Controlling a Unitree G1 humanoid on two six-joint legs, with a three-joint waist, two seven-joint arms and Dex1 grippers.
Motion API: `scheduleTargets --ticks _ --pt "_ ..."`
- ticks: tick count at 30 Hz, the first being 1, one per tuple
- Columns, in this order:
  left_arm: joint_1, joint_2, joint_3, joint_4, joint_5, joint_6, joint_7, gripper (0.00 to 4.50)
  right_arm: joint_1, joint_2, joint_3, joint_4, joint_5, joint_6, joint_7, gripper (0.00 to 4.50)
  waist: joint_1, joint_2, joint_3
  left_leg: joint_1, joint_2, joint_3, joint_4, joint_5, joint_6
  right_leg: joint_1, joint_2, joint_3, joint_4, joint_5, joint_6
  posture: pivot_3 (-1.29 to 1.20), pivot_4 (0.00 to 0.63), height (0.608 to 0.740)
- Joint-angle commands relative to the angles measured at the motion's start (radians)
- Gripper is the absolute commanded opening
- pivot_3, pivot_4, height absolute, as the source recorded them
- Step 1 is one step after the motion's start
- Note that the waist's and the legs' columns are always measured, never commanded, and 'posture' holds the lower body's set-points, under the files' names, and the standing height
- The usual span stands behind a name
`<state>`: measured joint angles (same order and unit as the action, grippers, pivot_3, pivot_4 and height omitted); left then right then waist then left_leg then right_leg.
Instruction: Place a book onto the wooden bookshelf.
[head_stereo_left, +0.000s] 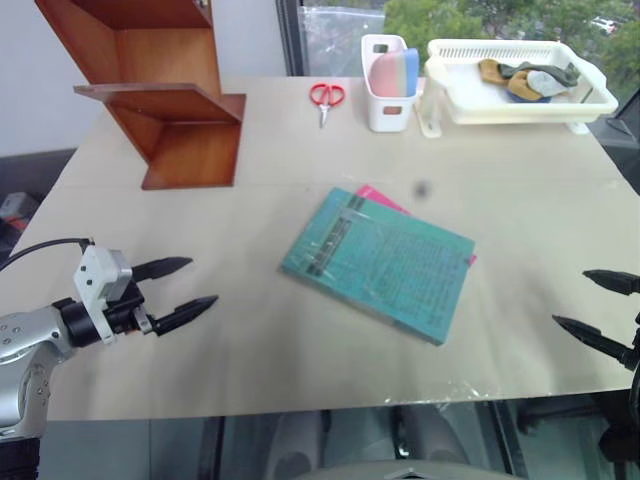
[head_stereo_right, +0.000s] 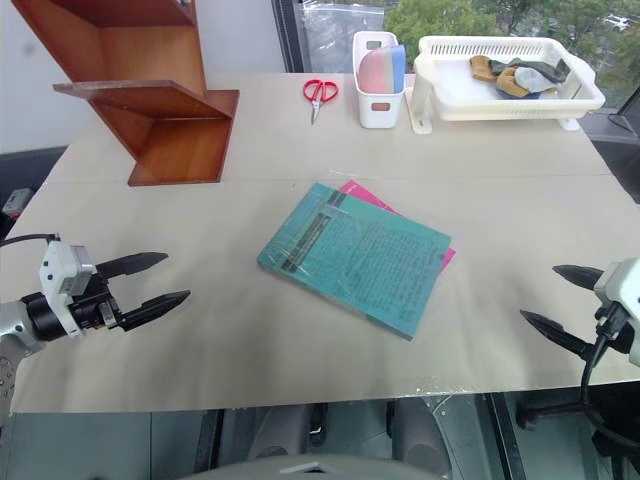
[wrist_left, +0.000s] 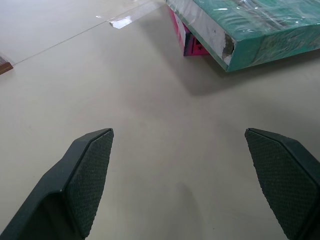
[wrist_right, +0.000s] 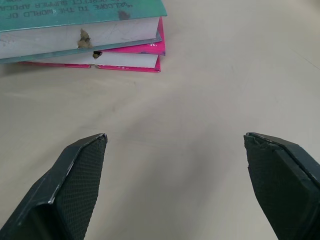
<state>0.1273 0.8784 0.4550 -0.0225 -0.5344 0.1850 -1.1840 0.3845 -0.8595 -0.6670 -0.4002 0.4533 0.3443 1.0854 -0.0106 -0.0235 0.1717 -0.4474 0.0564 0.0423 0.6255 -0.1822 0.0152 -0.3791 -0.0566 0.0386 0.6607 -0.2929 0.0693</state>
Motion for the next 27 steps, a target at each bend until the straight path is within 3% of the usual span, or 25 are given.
scheduleTargets --ticks 1,9,14,16,17,21,22,24,27 --pt "-0.026 0.018 0.013 -0.023 -0.015 0.015 0.002 4.5 -0.011 -0.003 -0.011 -0.026 0.013 0.004 -0.02 4.48 0.0 0.0 0.0 0.0 0.0 0.0 0.0 0.0 0.0 0.0 0.0 0.0 0.0 0.0 0.0 0.0 0.15 0.74" --pt "-0.068 -0.015 -0.015 -0.113 -0.048 0.088 0.046 4.5 -0.113 0.003 0.09 -0.025 -0.003 0.027 -0.109 4.48 -0.003 0.0 0.0 0.0 0.001 0.002 0.004 0.0 0.0 0.0 0.002 0.003 0.001 0.001 0.001 0.0 0.15 0.74" --pt "0.041 0.004 -0.059 -0.265 -0.111 0.116 -0.085 4.5 -0.208 -0.003 0.205 -0.037 0.018 0.149 -0.174 4.48 -0.006 0.0 0.0 0.001 0.001 0.002 0.004 0.0 0.0 0.0 0.003 0.003 0.002 0.001 0.001 0.0 0.15 0.74" --pt "0.056 -0.005 -0.08 -0.297 -0.108 0.11 -0.094 4.5 -0.254 0.002 0.286 -0.044 0.021 0.206 -0.194 3.62 -0.004 0.0 0.0 0.001 0.001 0.003 0.004 0.0 0.0 0.0 0.003 0.003 0.002 0.0 0.001 0.0 0.15 0.74" --pt "0.056 -0.012 -0.093 -0.317 -0.108 0.114 -0.087 4.5 -0.27 0.001 0.347 -0.048 -0.012 0.211 -0.207 2.91 -0.002 0.0 -0.001 0.001 0.002 0.002 0.004 0.0 0.0 0.0 0.003 0.003 0.003 0.0 0.0 0.0 0.15 0.74" --pt "0.058 -0.015 -0.109 -0.366 -0.123 0.129 -0.078 4.5 -0.288 0.003 0.492 -0.076 -0.044 0.254 -0.22 1.5 0.003 0.0 -0.001 0.0 0.001 0.001 0.005 0.0 0.0 0.0 0.003 0.002 0.003 -0.001 -0.002 0.0 0.15 0.74" --pt "0.058 -0.013 -0.109 -0.372 -0.129 0.135 -0.084 4.5 -0.291 0.007 0.515 -0.081 -0.036 0.263 -0.216 0.77 0.003 0.0 -0.001 0.0 0.001 0.002 0.005 0.0 0.0 0.0 0.003 0.003 0.002 -0.001 -0.001 0.0 0.15 0.74" --pt "0.058 -0.009 -0.111 -0.377 -0.13 0.134 -0.094 4.5 -0.298 0.018 0.551 -0.089 -0.032 0.273 -0.22 0.16 0.001 -0.001 -0.001 0.0 0.001 0.002 0.005 0.0 0.0 0.0 0.003 0.003 0.002 0.001 0.0 0.0 0.15 0.74" --pt "0.054 -0.006 -0.129 -0.392 -0.13 0.132 -0.104 4.5 -0.338 0.048 0.615 -0.07 -0.065 0.262 -0.247 0.05 -0.002 0.0 -0.001 0.0 0.001 0.002 0.005 0.0 0.0 0.0 0.004 0.003 0.003 0.001 0.0 0.0 0.15 0.74"
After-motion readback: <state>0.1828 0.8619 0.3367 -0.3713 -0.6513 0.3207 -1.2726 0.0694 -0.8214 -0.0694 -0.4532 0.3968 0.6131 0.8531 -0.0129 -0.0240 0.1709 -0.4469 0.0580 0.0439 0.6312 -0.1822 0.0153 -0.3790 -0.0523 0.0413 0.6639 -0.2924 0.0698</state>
